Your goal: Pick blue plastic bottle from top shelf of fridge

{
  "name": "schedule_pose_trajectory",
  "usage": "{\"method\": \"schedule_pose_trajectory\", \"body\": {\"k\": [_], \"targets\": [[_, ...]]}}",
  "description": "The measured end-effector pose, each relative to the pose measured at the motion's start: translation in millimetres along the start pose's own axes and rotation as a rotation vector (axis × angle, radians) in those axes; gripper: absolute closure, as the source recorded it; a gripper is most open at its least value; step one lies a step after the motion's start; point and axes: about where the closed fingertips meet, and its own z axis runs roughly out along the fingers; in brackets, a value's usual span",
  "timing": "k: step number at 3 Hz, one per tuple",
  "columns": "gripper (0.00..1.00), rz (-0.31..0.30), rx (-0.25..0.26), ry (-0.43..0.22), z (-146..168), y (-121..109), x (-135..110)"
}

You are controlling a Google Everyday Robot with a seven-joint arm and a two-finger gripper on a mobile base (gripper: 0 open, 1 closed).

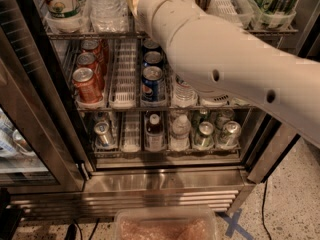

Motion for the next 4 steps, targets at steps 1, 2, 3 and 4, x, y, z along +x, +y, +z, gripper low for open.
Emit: {"method": "schedule_pose_trajectory", "body": {"k": [1,2,3,4], "targets": [[1.0,-0.008,0.029,-0.026,-6,-9,-8],[1.0,-0.019,0.073,-0.042,-20,-28,-17],[1.0,-0.013,0.094,-0.036,-33,-42,-22],[1.0,0.032,0.059,0.009,-46,-42,-23]]}}
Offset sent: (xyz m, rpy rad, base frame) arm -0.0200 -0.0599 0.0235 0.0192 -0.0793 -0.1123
